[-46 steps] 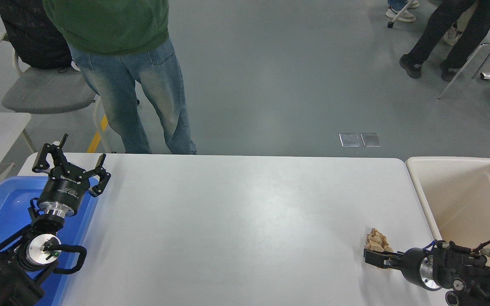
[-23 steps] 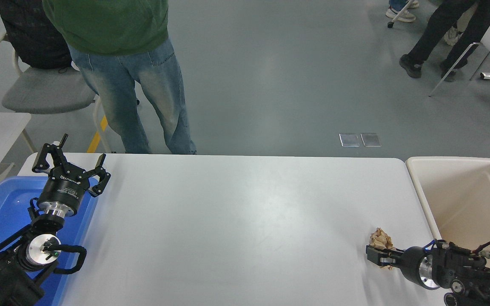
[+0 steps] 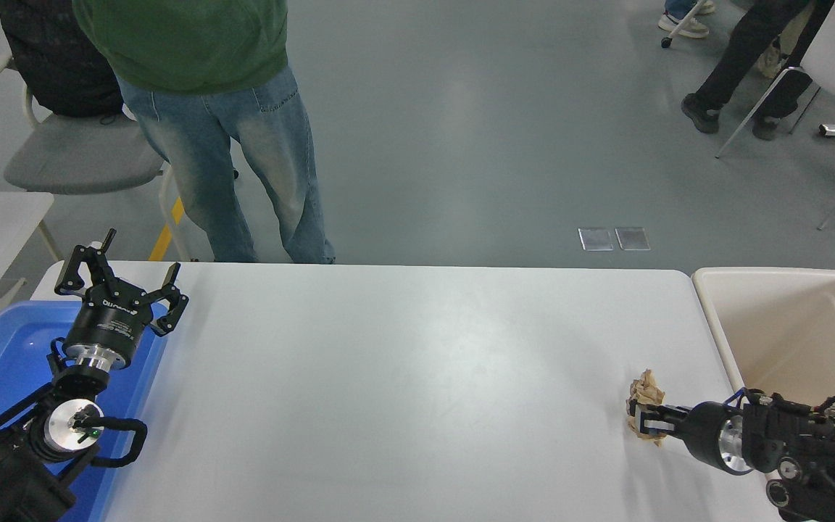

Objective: Clean the table surface

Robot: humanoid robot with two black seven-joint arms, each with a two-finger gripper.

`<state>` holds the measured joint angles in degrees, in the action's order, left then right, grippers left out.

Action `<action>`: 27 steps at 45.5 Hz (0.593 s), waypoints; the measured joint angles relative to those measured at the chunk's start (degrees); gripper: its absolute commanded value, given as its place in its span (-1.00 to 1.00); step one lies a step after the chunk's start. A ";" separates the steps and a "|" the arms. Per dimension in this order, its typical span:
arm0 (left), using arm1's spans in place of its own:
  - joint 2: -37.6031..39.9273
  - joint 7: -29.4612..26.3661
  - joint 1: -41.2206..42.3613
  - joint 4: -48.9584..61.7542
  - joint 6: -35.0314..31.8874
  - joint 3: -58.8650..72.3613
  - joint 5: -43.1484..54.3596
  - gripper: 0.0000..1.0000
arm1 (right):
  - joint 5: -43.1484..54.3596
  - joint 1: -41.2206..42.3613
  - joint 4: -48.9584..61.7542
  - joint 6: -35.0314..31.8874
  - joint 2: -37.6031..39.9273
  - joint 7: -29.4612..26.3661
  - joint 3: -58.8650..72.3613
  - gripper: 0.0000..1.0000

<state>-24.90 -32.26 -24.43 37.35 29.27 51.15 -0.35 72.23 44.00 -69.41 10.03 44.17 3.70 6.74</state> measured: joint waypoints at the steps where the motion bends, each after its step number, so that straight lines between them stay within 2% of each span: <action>1: 0.00 0.00 0.00 0.00 0.00 0.00 0.01 0.98 | -0.09 0.23 -0.52 -0.15 0.55 0.11 0.00 -1.00; 14: -0.03 0.00 0.00 0.00 0.00 0.00 0.00 0.98 | -0.53 1.98 -6.09 -1.01 6.71 0.98 -0.08 -1.00; 27: -0.04 0.00 -0.01 0.00 0.00 0.00 0.01 0.98 | -2.61 6.71 -11.68 -3.34 16.28 2.93 -0.70 -1.00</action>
<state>-24.94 -32.26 -24.44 37.35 29.27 51.15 -0.34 69.63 50.71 -81.09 6.69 60.45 6.63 6.04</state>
